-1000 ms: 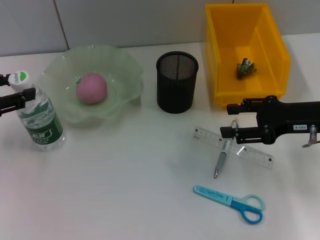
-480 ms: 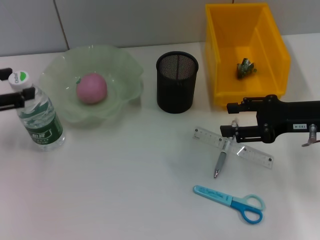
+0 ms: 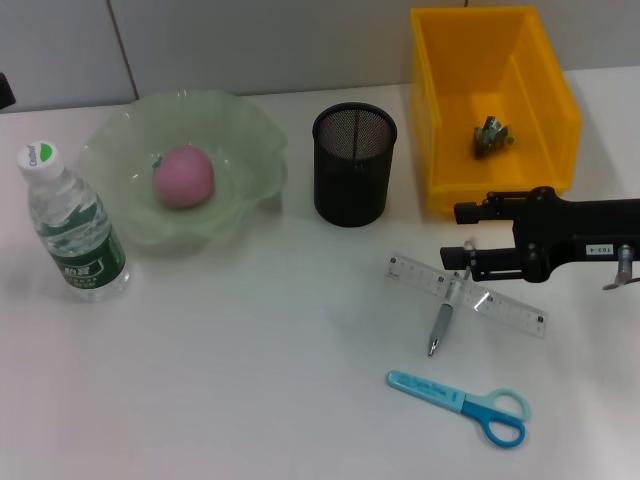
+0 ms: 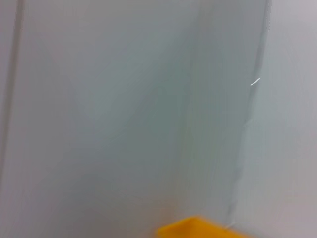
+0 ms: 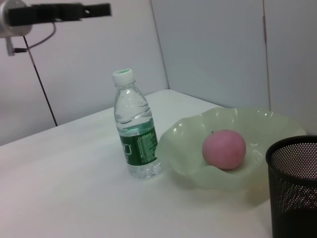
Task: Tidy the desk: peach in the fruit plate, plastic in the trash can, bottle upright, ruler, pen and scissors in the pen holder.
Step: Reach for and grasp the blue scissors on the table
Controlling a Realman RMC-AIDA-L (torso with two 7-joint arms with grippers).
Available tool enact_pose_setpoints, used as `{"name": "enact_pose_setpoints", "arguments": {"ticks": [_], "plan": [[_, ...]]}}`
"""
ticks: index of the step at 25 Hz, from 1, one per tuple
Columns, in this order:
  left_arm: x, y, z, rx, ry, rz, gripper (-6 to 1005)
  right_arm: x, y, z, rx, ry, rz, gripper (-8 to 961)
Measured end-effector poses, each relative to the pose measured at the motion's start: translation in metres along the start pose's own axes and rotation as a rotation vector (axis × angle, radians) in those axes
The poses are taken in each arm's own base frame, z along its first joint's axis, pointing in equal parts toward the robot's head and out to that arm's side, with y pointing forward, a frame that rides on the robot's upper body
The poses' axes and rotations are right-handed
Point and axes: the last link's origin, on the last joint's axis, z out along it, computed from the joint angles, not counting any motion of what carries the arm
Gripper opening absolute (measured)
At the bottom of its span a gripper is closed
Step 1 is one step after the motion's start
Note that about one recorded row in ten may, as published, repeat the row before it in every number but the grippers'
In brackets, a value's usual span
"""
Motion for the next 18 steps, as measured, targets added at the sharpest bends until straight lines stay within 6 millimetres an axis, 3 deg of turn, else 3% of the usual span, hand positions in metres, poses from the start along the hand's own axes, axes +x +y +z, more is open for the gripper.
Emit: {"name": "enact_pose_setpoints", "arguments": {"ticks": [6,10,18], "plan": [[-0.008,0.024,0.012,-0.144,0.046,-0.029,816,-0.003,-0.001,0.001,-0.001,-0.001,0.002,717],[-0.026,0.042,0.034,-0.238,-0.005,-0.011,816,-0.006,-0.003,0.001,0.0,-0.002,0.008,716],[-0.06,0.057,0.053,-0.313,-0.068,-0.025,815,-0.008,-0.004,0.0,-0.001,-0.002,0.019,716]]}}
